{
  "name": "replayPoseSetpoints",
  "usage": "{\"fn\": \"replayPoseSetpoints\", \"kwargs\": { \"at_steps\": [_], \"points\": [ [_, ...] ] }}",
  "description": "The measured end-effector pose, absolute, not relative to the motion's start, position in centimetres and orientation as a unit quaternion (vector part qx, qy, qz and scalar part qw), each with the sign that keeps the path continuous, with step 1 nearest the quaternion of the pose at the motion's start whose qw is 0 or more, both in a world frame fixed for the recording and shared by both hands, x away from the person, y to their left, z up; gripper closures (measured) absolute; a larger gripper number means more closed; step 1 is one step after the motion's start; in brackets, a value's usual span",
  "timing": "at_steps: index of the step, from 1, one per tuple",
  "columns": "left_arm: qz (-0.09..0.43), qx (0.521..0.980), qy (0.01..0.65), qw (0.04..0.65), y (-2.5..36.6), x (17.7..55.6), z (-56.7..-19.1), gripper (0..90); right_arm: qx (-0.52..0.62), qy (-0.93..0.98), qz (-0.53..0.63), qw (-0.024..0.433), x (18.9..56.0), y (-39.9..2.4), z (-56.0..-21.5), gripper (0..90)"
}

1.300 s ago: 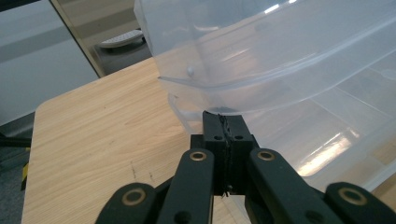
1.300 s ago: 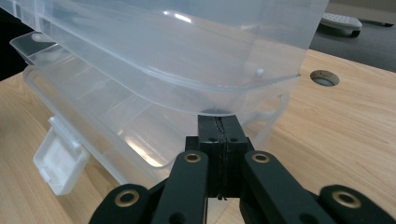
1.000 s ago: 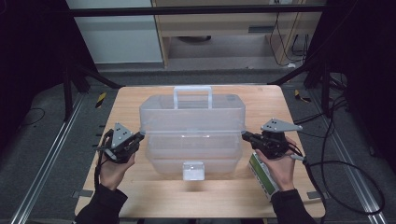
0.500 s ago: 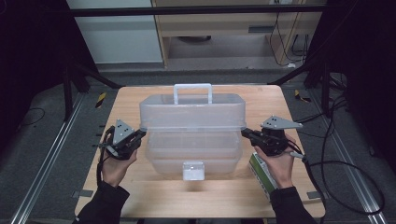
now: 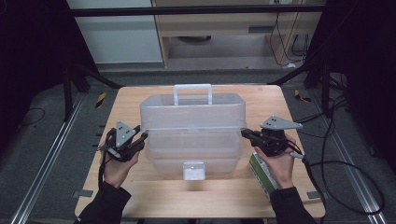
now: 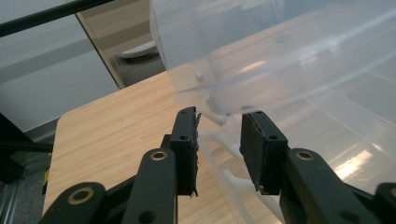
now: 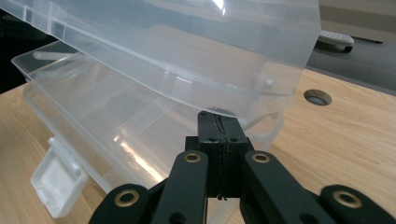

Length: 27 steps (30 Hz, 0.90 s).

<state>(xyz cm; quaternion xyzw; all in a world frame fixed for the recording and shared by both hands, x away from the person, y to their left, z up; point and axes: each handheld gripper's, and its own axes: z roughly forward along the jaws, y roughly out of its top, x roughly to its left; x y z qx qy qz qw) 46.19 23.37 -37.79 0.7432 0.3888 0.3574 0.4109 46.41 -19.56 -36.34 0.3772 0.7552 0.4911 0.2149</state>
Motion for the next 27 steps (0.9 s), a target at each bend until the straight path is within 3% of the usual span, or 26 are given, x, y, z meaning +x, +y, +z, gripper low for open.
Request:
{"fn": "replayPoseSetpoints", "kwargs": {
  "at_steps": [18,27],
  "points": [
    [0.375,0.734,0.377,0.422,23.1,46.4,-37.2,68.4,0.376,0.756,0.492,0.214,46.4,-19.5,-36.4,89.1],
    [0.378,0.733,0.380,0.418,23.1,46.4,-37.2,69.4,0.397,0.766,0.458,0.212,46.6,-19.7,-37.4,80.0]
  ]
}}
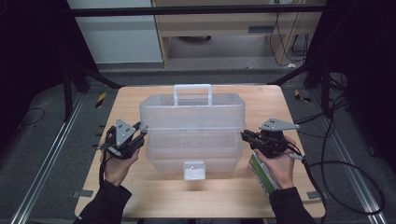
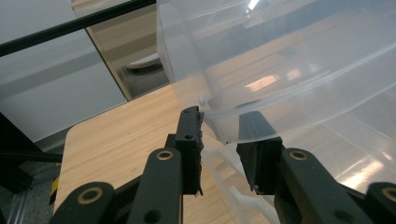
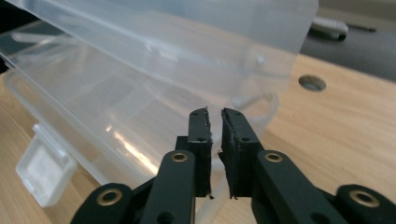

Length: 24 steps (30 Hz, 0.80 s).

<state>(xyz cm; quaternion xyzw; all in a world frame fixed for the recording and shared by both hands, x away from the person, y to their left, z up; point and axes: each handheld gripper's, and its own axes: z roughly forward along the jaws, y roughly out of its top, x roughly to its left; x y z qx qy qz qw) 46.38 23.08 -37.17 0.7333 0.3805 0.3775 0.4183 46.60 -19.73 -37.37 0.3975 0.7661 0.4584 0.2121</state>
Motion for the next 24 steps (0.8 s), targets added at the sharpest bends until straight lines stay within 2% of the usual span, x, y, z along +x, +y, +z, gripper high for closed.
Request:
{"fn": "replayPoseSetpoints", "kwargs": {
  "at_steps": [5,24],
  "points": [
    [0.377,0.733,0.382,0.418,23.1,46.4,-37.2,69.4,0.417,0.772,0.428,0.215,46.7,-19.9,-38.3,74.9],
    [0.374,0.733,0.384,0.419,23.1,46.5,-37.2,69.3,0.428,0.797,0.386,0.180,47.3,-18.9,-40.5,71.8]
  ]
}}
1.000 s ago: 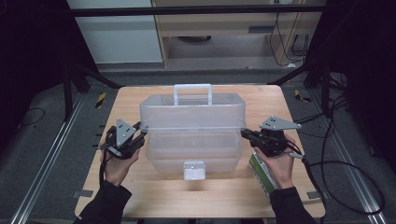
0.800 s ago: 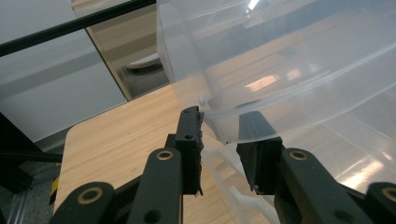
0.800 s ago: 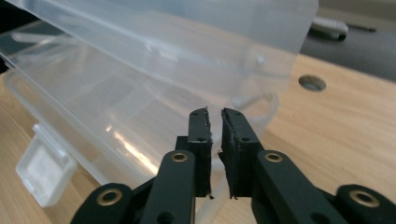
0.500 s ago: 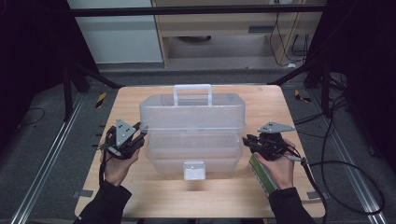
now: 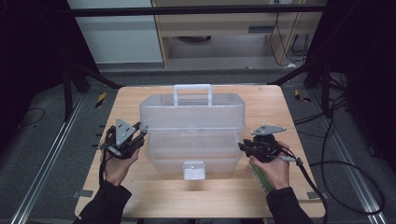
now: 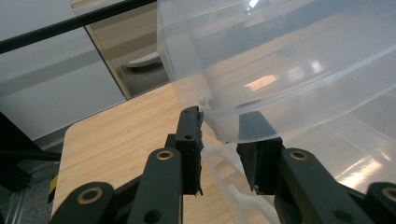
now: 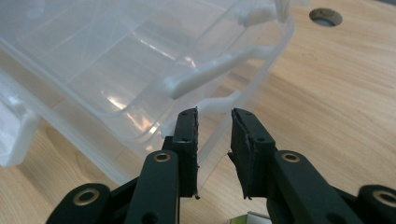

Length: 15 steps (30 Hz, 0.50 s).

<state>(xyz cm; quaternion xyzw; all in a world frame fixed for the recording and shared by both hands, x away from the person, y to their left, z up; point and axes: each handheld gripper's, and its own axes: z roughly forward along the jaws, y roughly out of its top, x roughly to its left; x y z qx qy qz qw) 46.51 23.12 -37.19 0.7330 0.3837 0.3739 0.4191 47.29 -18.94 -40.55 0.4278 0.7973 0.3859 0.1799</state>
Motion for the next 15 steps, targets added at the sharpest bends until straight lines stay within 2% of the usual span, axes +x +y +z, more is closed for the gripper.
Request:
{"fn": "replayPoseSetpoints", "kwargs": {
  "at_steps": [8,15],
  "points": [
    [0.372,0.736,0.385,0.414,23.14,46.83,-37.11,70.7,0.436,0.798,0.384,0.163,47.56,-18.69,-40.89,77.4],
    [0.378,0.733,0.386,0.414,22.96,47.25,-36.43,72.0,0.438,0.797,0.384,0.159,47.62,-18.73,-40.85,78.0]
  ]
}}
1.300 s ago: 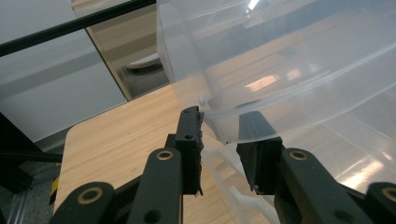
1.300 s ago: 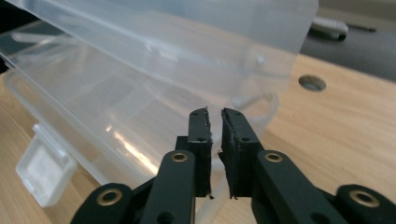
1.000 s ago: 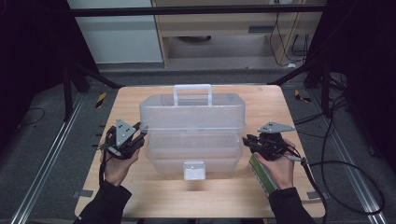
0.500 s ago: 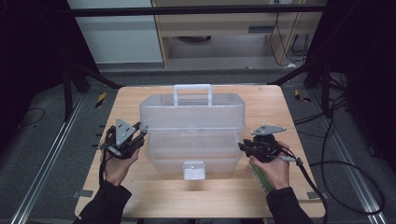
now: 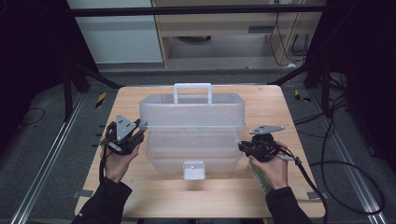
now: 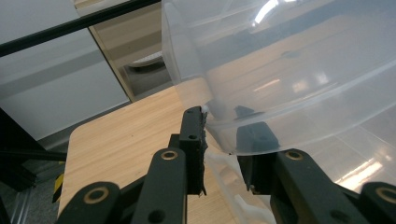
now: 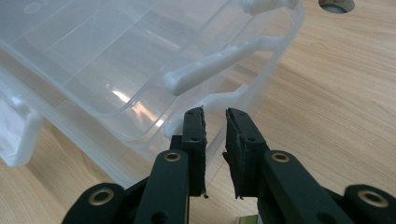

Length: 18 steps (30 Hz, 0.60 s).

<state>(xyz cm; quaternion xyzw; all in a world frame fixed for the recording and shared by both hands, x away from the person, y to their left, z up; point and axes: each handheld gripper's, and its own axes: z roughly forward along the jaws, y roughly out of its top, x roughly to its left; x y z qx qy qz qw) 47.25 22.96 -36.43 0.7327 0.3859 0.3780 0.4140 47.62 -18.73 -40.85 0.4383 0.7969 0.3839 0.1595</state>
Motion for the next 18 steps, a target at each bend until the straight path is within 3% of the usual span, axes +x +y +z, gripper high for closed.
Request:
{"fn": "replayPoseSetpoints", "kwargs": {
  "at_steps": [18],
  "points": [
    [0.381,0.714,0.400,0.430,22.9,48.8,-35.0,74.9,0.444,0.795,0.383,0.157,47.6,-18.8,-40.8,78.6]
  ]
}}
